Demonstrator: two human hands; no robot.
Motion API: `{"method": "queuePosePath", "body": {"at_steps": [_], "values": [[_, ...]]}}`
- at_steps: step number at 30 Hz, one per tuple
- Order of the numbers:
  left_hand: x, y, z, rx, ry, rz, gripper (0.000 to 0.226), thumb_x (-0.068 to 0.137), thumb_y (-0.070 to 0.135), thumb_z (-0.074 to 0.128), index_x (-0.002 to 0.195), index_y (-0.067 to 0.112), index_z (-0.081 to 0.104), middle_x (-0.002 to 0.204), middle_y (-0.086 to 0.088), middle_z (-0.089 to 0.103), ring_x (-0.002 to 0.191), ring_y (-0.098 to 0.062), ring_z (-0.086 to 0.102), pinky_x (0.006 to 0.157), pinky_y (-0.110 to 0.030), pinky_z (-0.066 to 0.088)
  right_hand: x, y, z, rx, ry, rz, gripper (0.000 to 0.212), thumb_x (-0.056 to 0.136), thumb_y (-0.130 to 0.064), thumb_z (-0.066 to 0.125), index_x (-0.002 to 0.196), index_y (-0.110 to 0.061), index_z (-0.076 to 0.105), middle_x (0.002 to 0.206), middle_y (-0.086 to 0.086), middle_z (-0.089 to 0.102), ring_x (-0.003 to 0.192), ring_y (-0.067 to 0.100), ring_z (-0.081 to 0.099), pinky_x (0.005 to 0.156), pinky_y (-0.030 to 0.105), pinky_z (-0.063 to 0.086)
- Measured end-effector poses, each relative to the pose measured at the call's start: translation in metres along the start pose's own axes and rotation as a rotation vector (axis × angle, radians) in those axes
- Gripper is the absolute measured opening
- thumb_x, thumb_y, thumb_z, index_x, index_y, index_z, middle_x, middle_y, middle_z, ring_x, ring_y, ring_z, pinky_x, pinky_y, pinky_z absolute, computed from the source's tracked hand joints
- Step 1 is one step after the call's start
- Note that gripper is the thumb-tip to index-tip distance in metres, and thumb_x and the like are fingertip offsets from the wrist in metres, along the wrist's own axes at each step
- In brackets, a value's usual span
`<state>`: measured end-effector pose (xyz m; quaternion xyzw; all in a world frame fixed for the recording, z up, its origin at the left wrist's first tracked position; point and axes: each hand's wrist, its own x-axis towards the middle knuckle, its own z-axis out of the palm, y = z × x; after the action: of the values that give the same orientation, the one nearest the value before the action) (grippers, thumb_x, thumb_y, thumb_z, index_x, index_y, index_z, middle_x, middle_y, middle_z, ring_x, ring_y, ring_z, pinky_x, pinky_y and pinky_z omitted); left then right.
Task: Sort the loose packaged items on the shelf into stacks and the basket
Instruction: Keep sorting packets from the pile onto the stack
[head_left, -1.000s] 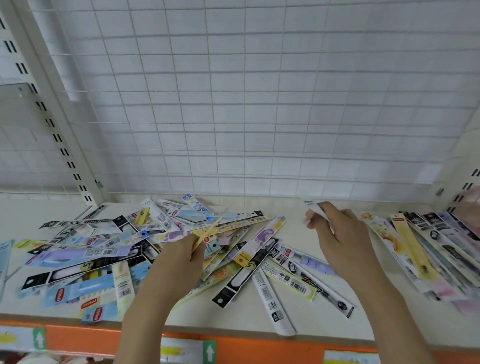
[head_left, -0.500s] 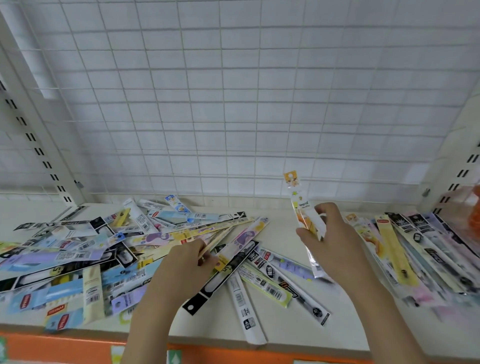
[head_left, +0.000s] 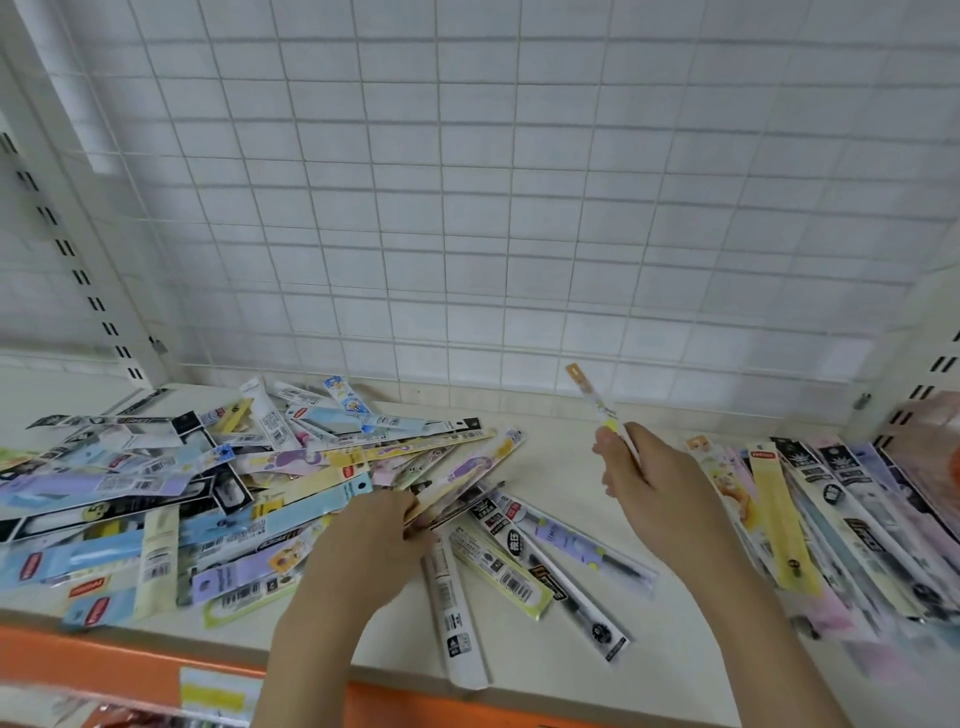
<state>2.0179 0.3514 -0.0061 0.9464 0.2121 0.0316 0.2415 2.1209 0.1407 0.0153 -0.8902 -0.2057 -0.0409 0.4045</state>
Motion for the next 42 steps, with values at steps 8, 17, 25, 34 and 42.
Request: {"method": "queuePosePath", "body": {"at_steps": [8,17,25,34,42], "values": [[-0.015,-0.005,-0.029,-0.004,0.151,-0.053,0.045,0.090,0.036,0.054,0.052,0.019,0.038,0.049,0.001,0.042,0.046,-0.017,0.040,0.044,-0.024,0.028,0.004,0.000,0.012,0.010,-0.089,-0.088,0.039,0.100,-0.027,0.034,0.138,-0.033,0.032,0.090,-0.007,0.067,0.076,0.013,0.063,0.079,0.034,0.050],[-0.027,-0.029,-0.060,-0.081,0.387,-0.005,0.032,0.088,0.035,0.058,0.067,0.012,0.064,0.048,-0.003,0.056,0.043,-0.019,0.048,0.047,-0.031,0.040,0.007,-0.028,0.034,-0.055,-0.104,-0.149,0.034,0.097,-0.040,0.037,0.130,-0.040,0.046,0.055,-0.004,0.050,0.056,0.012,0.049,0.068,0.036,0.046],[-0.029,-0.059,-0.066,-0.133,0.372,0.015,0.034,0.091,0.015,0.053,0.058,0.011,0.047,0.045,0.001,0.034,0.042,-0.016,0.029,0.046,-0.027,0.026,0.008,-0.043,0.058,-0.101,-0.118,-0.167,0.043,0.078,-0.071,0.023,0.077,-0.035,0.045,0.049,-0.018,0.052,0.040,0.008,0.045,0.050,0.026,0.036],[-0.022,-0.075,-0.070,-0.273,0.494,0.002,0.020,0.084,0.019,0.067,0.083,0.006,0.052,0.060,-0.001,0.055,0.055,-0.019,0.052,0.051,-0.027,0.037,0.019,-0.053,0.072,-0.233,-0.237,-0.223,0.036,0.100,-0.041,0.023,0.128,-0.029,0.042,0.102,-0.014,0.055,0.092,0.018,0.059,0.080,0.033,0.045],[-0.018,-0.083,-0.068,-0.300,0.474,-0.047,0.039,0.090,0.015,0.055,0.129,0.009,0.048,0.056,0.003,0.050,0.050,-0.013,0.047,0.047,-0.024,0.033,0.034,-0.050,0.085,-0.518,-0.380,-0.199,0.042,0.090,-0.025,0.047,0.130,-0.032,0.038,0.108,-0.001,0.058,0.088,0.020,0.054,0.069,0.031,0.042]]}}
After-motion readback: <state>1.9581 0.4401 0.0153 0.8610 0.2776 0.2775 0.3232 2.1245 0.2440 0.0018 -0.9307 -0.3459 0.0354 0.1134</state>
